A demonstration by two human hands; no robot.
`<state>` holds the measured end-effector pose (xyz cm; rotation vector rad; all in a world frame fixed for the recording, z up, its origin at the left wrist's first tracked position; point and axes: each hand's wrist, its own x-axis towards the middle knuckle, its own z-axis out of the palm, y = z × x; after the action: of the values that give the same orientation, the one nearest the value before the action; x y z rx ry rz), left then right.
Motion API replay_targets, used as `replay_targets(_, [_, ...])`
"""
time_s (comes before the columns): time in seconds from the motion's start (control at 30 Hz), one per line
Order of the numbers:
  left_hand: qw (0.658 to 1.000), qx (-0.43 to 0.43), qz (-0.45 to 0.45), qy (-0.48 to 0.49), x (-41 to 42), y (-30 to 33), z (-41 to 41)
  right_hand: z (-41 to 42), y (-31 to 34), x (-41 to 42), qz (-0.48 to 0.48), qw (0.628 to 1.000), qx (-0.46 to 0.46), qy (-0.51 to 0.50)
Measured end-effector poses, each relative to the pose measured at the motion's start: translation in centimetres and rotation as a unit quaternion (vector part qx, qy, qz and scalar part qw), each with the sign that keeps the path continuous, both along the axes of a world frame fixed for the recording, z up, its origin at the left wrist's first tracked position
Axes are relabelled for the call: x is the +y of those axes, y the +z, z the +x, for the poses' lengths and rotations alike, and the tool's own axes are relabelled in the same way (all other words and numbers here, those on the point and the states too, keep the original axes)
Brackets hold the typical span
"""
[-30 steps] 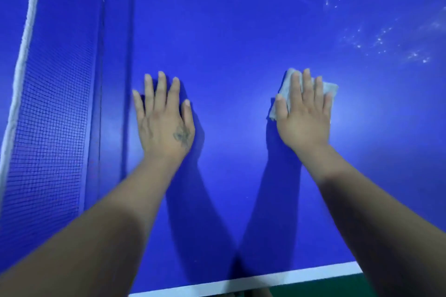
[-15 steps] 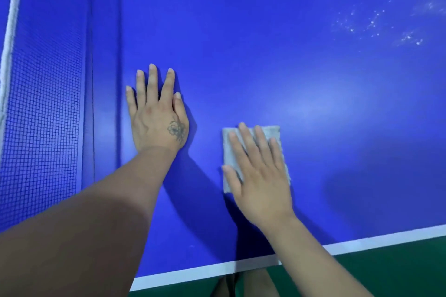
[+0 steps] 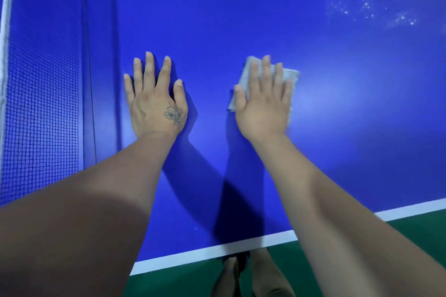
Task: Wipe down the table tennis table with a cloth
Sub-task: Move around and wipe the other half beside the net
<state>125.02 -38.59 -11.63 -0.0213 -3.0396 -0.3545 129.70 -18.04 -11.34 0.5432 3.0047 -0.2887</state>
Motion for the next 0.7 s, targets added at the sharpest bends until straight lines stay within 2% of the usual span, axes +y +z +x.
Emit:
replay_targets(0.2, [1.0,0.007,0.002,-0.002,0.0,0.0,0.0,11.7,1.0,-7.5,-0.031,0.99,0.004,0.138])
replay_targets(0.33, [1.0,0.007,0.003,-0.003,0.2,0.1,0.1,19.6,1.2,-4.0,-0.036,0.986,-0.01,0.164])
replay_targets(0.43, [1.0,0.005,0.009,-0.012,-0.2,0.4,0.3,22.7,1.3,1.7,0.002,0.992,-0.023,0.122])
replay_targets(0.53, [1.0,0.017,0.008,-0.023,0.1,0.6,1.6,21.5,0.9,6.3,0.019,0.999,-0.028,0.018])
replay_targets(0.6, [0.998,0.031,0.045,-0.016,1.3,0.7,2.8,18.2,0.4,7.4,0.032,0.999,-0.017,-0.029])
replay_targets(0.7, [0.993,0.045,0.102,-0.029,4.6,0.7,3.7,12.7,0.0,6.2,0.022,0.999,-0.005,-0.026])
